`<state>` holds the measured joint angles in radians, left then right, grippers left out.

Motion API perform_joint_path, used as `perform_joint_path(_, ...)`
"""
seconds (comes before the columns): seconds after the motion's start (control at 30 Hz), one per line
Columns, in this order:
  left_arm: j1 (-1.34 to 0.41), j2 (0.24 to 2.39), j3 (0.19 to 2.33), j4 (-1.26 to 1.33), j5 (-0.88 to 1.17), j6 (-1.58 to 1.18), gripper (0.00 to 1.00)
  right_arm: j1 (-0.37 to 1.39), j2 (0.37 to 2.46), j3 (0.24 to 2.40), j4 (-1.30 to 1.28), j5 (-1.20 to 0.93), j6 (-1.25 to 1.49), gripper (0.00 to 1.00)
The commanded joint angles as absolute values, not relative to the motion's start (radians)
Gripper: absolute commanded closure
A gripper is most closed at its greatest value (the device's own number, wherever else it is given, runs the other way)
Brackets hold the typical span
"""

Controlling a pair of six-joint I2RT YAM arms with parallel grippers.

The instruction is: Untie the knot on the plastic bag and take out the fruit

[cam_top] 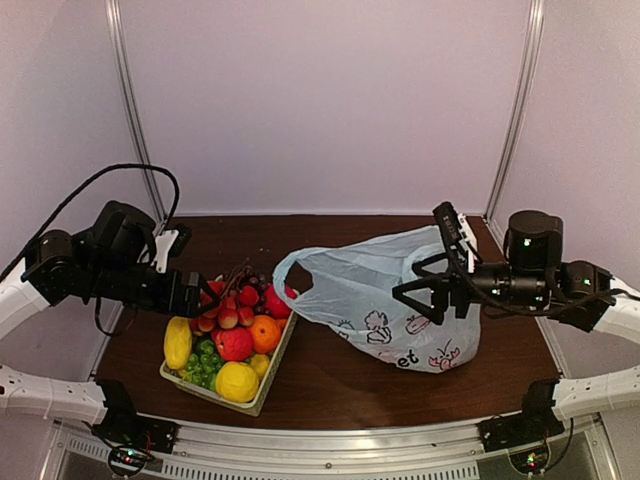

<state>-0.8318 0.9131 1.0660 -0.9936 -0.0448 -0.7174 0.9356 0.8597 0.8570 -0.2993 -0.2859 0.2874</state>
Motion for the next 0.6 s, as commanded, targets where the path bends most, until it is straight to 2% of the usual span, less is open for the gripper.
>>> perform_joint_path(0.0,-0.825,0.934,1.128,-0.949,-0.056,-0.683,0.03,0.939,0.847,0.928,-0.333,-0.269,0.329,0.01)
perform_joint_path(0.17,-0.825,0.93,1.157,-0.954,-0.065,-0.675,0.03,0.939,0.859,0.978,-0.573,-0.06,0.449,0.01)
perform_joint_path(0.37,-0.825,0.936,1.177,-0.954,-0.067,-0.657,0.03,0.941,0.716,0.899,-0.62,-0.171,0.533,0.03)
perform_joint_path(0.5,-0.824,0.956,1.192,-0.949,-0.061,-0.638,0.03,0.941,0.651,0.96,-0.804,-0.155,0.551,0.03)
perform_joint_path(0.57,-0.824,0.963,1.199,-0.943,-0.061,-0.628,0.03,0.941,0.611,0.964,-0.804,-0.213,0.543,0.04)
